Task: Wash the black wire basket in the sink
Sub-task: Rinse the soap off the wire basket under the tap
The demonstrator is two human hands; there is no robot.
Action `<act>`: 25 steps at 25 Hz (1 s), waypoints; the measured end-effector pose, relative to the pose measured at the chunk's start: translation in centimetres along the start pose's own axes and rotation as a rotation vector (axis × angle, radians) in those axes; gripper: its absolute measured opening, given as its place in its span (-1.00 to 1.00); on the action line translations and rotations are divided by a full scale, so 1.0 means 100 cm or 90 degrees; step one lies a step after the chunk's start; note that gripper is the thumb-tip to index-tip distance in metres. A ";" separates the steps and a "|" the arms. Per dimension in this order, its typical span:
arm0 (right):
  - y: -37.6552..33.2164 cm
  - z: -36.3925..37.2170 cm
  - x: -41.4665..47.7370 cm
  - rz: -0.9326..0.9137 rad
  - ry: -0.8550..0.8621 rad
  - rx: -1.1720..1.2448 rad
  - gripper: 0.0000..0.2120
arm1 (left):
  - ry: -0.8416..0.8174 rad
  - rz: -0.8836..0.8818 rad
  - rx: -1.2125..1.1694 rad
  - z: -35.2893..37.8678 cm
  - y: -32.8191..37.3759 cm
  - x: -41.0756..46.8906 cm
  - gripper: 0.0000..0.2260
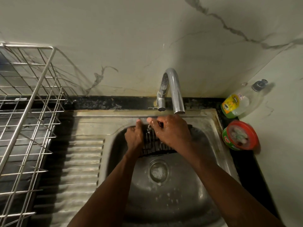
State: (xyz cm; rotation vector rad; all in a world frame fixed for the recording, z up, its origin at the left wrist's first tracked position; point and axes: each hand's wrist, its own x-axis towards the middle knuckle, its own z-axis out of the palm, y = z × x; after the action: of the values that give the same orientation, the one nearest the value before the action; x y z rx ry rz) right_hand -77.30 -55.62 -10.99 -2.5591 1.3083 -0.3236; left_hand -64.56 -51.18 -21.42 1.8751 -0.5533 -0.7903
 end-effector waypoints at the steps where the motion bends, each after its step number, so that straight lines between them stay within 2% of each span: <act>1: 0.004 0.000 -0.001 0.014 0.016 0.052 -0.44 | -0.011 0.029 -0.006 -0.002 -0.003 -0.001 -0.47; 3: 0.008 0.002 0.000 0.033 0.045 0.021 -0.40 | -0.059 0.061 -0.027 0.000 -0.002 -0.005 -0.47; 6: -0.001 0.006 0.011 0.064 0.089 -0.129 -0.39 | -0.191 0.051 -0.126 0.014 0.031 -0.015 -0.51; 8: -0.006 0.009 0.019 0.123 0.042 -0.142 -0.37 | -0.185 0.016 -0.160 0.024 0.048 -0.019 -0.51; 10: -0.002 0.011 0.022 0.160 -0.002 -0.080 -0.38 | -0.148 -0.020 -0.182 0.026 0.049 -0.022 -0.51; 12: 0.005 0.016 0.013 0.075 0.013 -0.051 -0.51 | -0.093 -0.022 -0.197 0.026 0.042 -0.020 -0.54; 14: 0.006 0.029 -0.009 -0.058 0.054 -0.139 -0.71 | -0.061 -0.018 -0.211 0.025 0.036 -0.014 -0.58; 16: 0.010 0.033 -0.023 -0.079 0.043 -0.170 -0.67 | -0.067 -0.017 -0.229 0.026 0.037 -0.015 -0.57; 18: 0.019 0.023 -0.019 -0.021 0.019 -0.169 -0.55 | -0.086 -0.018 -0.229 0.024 0.040 -0.017 -0.55; 20: 0.033 0.004 0.004 0.140 -0.048 -0.147 -0.37 | -0.102 -0.004 -0.210 0.024 0.037 -0.020 -0.47; 22: 0.038 -0.006 0.027 0.273 -0.116 -0.125 -0.38 | -0.087 0.019 -0.197 0.024 0.038 -0.020 -0.44; 23: 0.034 -0.003 0.032 0.287 -0.126 -0.135 -0.40 | -0.077 0.024 -0.198 0.024 0.038 -0.018 -0.43; 25: 0.021 0.012 0.028 0.201 -0.083 -0.183 -0.40 | -0.073 0.024 -0.202 0.025 0.039 -0.013 -0.40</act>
State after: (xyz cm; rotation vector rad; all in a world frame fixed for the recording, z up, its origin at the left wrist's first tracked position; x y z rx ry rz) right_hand -76.93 -58.90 -12.56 -2.4808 1.7830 0.0983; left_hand -67.39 -53.44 -18.28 1.5316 -0.5009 -0.9084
